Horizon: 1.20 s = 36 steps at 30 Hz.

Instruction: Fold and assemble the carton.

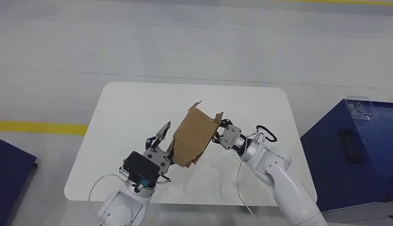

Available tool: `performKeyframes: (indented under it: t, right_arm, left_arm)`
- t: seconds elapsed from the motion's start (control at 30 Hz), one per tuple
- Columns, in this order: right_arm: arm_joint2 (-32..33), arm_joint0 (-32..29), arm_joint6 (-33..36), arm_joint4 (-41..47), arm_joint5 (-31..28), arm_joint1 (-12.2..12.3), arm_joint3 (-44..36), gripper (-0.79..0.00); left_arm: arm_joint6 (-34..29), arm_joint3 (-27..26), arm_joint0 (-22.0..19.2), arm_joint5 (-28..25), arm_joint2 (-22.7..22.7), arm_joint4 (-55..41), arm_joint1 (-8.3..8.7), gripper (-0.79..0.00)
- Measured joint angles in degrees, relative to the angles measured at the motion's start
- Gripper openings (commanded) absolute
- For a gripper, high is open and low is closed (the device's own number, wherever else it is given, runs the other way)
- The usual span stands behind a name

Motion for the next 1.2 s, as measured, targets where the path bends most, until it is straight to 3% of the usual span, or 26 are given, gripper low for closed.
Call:
performKeyframes:
  t: [0.03,0.07,0.1,0.23,0.57,0.87,1.2]
  right_arm:
    - [-0.03,-0.05,0.25,-0.49,-0.01,-0.01,-0.22,-0.785]
    - [-0.09,-0.07,0.45,-1.05,0.06,-0.01,-0.40,-0.631]
    - [-0.16,-0.09,0.62,-1.69,0.28,0.01,-0.56,0.000]
    - [-0.23,-0.12,0.72,-2.14,0.58,0.03,-0.66,0.000]
    - [-0.07,-0.29,0.48,-2.36,0.40,0.06,-0.44,0.000]
    - [9.12,-1.80,1.54,-4.96,-1.45,1.42,5.17,0.000]
    - [8.74,-1.93,1.57,-2.80,0.75,1.27,4.08,0.000]
  left_arm:
    - [-0.24,-0.05,0.04,-0.05,-0.10,0.12,-0.05,-0.785]
    - [-0.44,-0.08,0.05,-0.09,-0.17,0.23,-0.09,-0.785]
    - [-0.70,-0.09,0.08,-0.13,-0.23,0.23,-0.13,-0.785]
    - [-2.21,-0.44,0.36,-0.88,-0.65,-0.58,-0.29,-0.785]
    - [0.74,-1.28,1.44,-2.47,-1.84,-0.37,-0.26,-0.785]
    - [0.73,-1.28,1.44,-2.46,-1.83,-0.38,-0.26,-0.785]
    - [-1.42,-2.90,2.22,-3.63,-1.57,-2.77,-0.44,-0.785]
